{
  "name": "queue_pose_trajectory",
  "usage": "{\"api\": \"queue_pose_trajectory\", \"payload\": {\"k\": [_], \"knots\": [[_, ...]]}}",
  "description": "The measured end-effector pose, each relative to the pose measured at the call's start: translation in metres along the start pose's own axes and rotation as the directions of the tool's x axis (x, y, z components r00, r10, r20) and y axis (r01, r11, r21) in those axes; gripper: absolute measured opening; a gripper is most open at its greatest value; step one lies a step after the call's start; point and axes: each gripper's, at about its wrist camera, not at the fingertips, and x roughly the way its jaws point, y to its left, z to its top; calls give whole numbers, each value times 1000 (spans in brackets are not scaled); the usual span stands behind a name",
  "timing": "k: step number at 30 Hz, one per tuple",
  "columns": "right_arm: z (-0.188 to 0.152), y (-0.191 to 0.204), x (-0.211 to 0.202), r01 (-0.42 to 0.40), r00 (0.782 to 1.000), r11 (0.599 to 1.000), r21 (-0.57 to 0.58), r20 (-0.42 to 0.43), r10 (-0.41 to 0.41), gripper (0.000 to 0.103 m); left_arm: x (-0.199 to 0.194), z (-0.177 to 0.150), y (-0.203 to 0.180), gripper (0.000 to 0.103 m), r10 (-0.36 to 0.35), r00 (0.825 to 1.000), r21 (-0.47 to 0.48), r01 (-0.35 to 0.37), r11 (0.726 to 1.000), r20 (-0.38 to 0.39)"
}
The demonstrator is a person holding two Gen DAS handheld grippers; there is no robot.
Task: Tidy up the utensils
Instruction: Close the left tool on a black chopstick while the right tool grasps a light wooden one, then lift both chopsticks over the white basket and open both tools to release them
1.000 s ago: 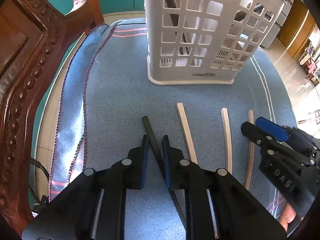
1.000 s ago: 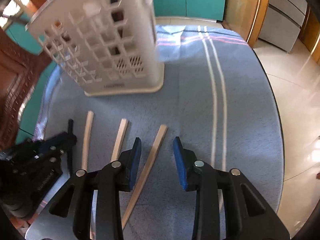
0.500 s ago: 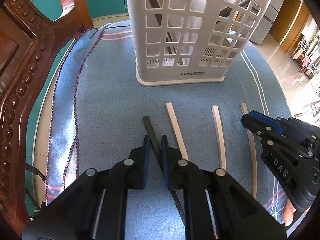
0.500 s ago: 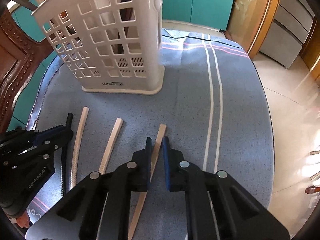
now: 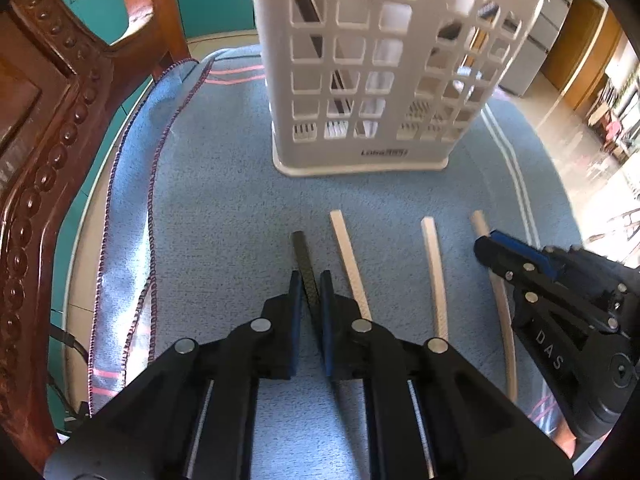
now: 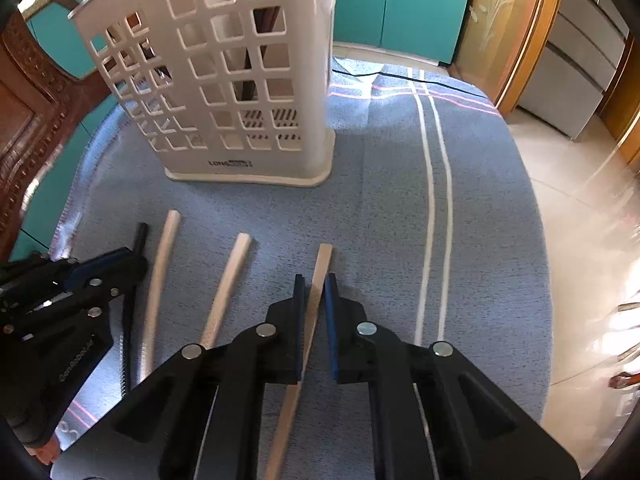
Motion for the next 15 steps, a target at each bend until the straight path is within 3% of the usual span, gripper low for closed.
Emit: {"api": "queue_pose_trajectory", "payload": {"k": [8,11,15], "knots": [[10,-15,-48,-82,988,995,57,137,73,7,-68,9,11,7,-63,983,-44,72,996,175],[12,-25,-77,-139,973,988,70,193,124,7,-103,9,13,7,-96,965,-39,109,993,245],[10,-35,-115,-199,950,977,72,261,174,7,-159,11,13,7,-139,920,-18,156,988,365]]}}
